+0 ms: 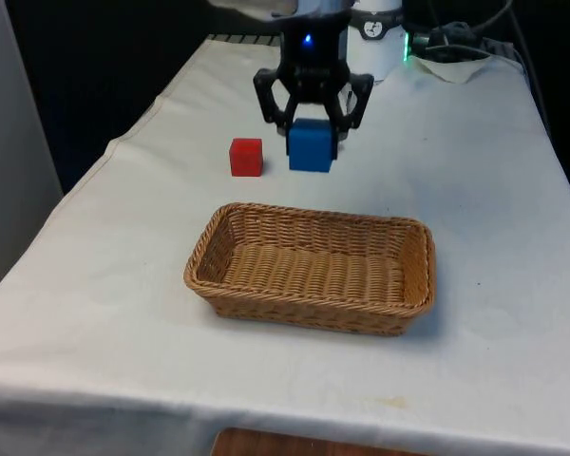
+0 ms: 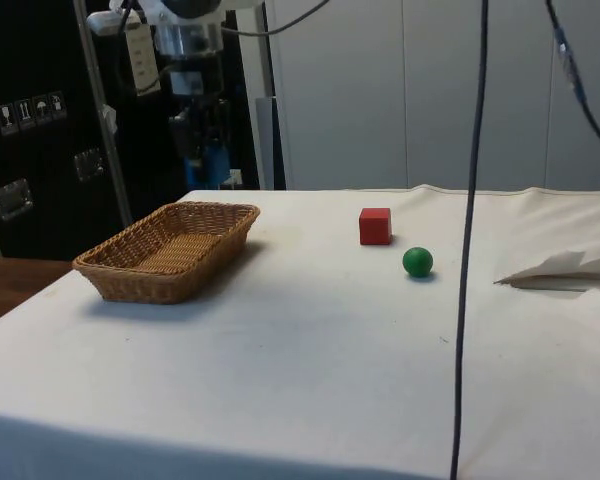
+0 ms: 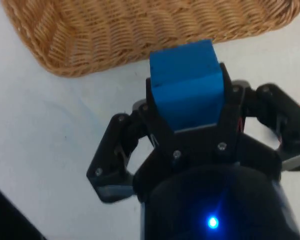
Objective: Place all non-red objects into the basket.
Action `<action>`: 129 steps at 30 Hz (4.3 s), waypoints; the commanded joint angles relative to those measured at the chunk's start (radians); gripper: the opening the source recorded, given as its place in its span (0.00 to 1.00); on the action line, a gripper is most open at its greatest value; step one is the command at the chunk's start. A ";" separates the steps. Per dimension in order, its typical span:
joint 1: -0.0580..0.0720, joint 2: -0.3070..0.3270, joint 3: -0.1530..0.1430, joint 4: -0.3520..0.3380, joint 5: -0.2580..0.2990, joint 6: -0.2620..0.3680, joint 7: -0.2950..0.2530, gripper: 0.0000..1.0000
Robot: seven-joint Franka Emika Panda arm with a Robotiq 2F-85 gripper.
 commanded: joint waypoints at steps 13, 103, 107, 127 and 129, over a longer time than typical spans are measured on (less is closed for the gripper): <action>-0.038 0.203 -0.034 0.201 0.112 -0.012 -0.084 0.03; 0.034 0.062 -0.145 0.154 0.132 -0.159 -0.157 1.00; 0.058 -0.003 -0.150 0.112 0.093 -0.177 -0.133 1.00; 0.085 -0.238 -0.125 -0.036 -0.025 -0.240 -0.081 1.00; 0.084 -0.258 -0.119 -0.053 -0.034 -0.241 -0.075 1.00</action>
